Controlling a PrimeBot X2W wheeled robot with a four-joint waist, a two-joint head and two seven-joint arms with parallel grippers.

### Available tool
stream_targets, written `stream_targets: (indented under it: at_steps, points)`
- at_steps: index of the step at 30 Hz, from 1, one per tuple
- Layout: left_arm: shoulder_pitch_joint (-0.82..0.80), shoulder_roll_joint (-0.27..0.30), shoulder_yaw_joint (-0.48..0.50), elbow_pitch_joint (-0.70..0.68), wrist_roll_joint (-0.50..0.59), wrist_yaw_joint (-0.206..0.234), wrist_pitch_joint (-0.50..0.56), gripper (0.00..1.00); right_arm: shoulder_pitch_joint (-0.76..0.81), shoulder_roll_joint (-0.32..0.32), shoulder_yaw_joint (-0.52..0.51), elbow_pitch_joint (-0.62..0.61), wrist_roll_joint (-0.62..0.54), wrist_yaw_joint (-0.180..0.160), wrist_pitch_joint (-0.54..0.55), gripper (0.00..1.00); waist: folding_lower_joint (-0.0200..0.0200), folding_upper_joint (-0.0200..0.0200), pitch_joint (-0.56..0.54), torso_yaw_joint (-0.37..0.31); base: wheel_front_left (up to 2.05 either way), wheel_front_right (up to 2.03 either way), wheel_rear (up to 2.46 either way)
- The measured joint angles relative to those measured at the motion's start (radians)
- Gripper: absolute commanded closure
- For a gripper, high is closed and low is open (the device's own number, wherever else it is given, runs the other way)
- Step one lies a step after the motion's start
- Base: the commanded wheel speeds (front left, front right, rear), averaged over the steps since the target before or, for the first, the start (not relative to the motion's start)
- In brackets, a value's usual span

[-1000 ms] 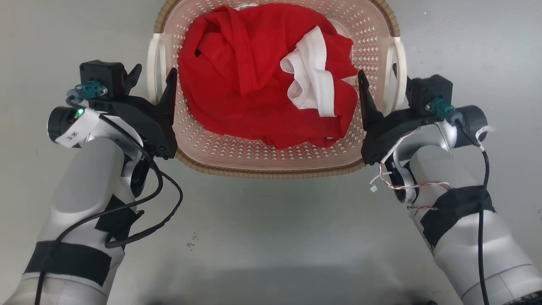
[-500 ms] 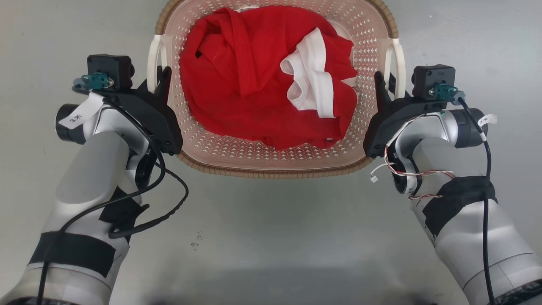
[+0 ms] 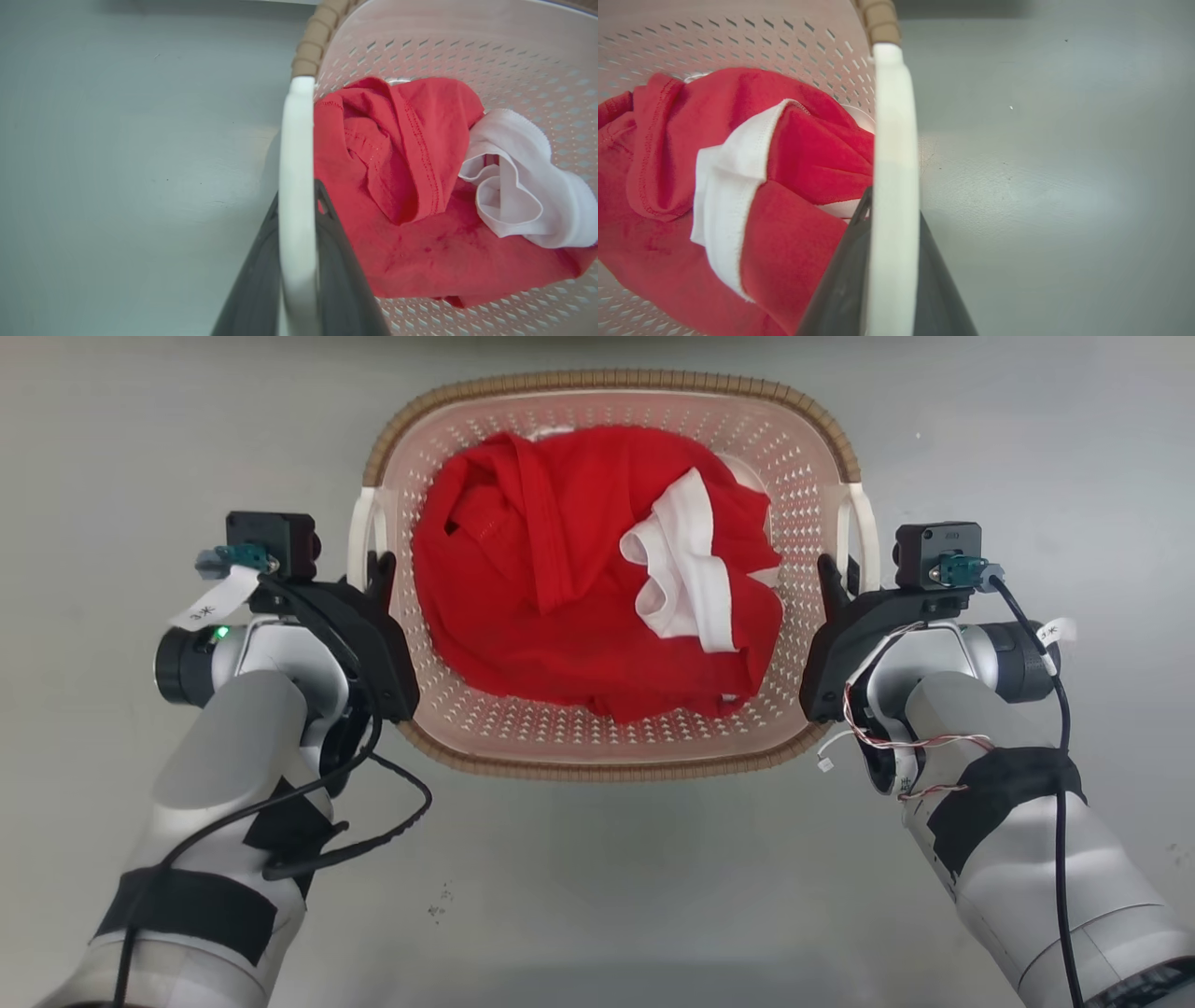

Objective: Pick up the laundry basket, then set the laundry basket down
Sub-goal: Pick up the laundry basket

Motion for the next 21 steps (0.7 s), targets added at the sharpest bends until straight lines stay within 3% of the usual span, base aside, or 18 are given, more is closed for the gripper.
stream_targets:
  at_steps: [21]
  points:
    - [0.095,-0.042,-0.015,0.107,-0.068,-0.001,0.084,1.0,0.107,0.016,0.023,0.123,0.111,0.065,0.055,1.0,-0.0002,-0.0001,-0.265,-0.002,0.0,0.0,0.0]
